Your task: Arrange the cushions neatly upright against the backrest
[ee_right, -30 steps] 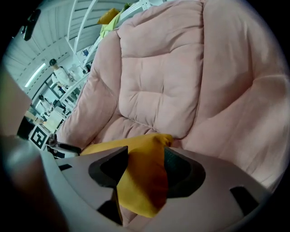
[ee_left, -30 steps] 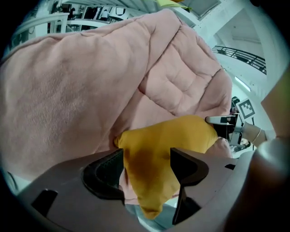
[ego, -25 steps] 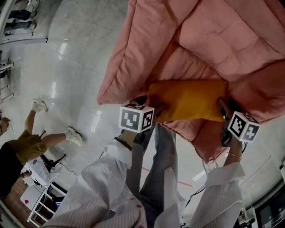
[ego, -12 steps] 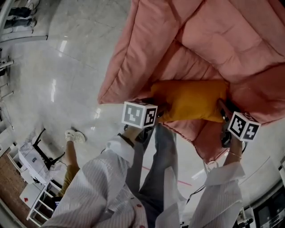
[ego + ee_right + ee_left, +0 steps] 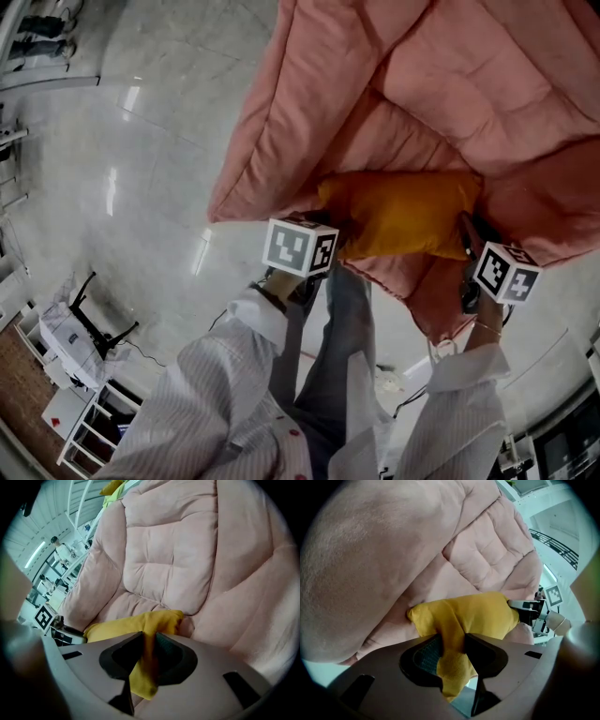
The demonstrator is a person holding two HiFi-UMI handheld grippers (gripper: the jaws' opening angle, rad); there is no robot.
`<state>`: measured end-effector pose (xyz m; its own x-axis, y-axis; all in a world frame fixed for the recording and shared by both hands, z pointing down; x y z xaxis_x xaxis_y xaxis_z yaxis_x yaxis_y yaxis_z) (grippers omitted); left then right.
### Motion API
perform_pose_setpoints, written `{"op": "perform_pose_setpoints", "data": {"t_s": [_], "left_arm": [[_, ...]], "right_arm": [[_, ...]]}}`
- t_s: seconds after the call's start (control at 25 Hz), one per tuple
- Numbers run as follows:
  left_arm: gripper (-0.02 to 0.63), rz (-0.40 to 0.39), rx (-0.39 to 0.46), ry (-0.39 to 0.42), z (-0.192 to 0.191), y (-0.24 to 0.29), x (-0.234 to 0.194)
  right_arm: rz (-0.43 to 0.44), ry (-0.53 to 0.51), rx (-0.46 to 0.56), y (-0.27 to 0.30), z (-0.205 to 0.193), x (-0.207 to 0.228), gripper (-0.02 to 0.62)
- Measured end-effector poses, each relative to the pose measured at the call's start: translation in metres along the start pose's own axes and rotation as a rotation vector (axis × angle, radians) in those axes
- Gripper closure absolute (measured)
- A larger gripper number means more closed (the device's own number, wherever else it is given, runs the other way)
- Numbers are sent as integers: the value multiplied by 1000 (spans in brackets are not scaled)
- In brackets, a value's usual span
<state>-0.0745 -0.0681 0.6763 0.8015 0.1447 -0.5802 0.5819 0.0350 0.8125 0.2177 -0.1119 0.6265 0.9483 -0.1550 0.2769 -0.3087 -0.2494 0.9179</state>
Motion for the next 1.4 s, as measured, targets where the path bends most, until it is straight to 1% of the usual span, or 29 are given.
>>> {"op": "perform_pose_setpoints", "data": {"t_s": [0.24, 0.48, 0.6, 0.72, 0.92, 1.16, 1.4], "left_arm": [[442, 20, -6, 26, 8, -11, 1], [440, 41, 18, 105, 25, -31, 13], [440, 39, 27, 155, 42, -44, 21], [440, 36, 40, 204, 60, -55, 35], [440, 37, 76, 296, 103, -70, 55], [439, 37, 101, 437, 149, -88, 80], [439, 46, 124, 567, 194, -96, 100]], "right_arm": [[-11, 4, 29, -7, 1, -9, 509], [-8, 57, 110, -30, -1, -11, 509], [-7, 99, 160, -44, 3, -10, 509], [-24, 143, 209, -62, 7, -8, 509], [-42, 203, 294, -84, 23, -1, 509], [-83, 312, 399, -109, 31, 1, 509], [-118, 411, 515, -117, 39, 3, 509]]}}
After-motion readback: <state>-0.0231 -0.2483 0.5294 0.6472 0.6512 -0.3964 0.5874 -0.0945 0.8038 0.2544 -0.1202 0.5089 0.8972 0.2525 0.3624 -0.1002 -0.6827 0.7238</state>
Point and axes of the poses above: the fingertips, and each gripper's own axes: y forward along the fingers, x to its right, z out of its top, the point moved 6 cm from there along -y, backward along the fingers, and after that the axes turned 4 degrees about -x, right-handed, at the moved point
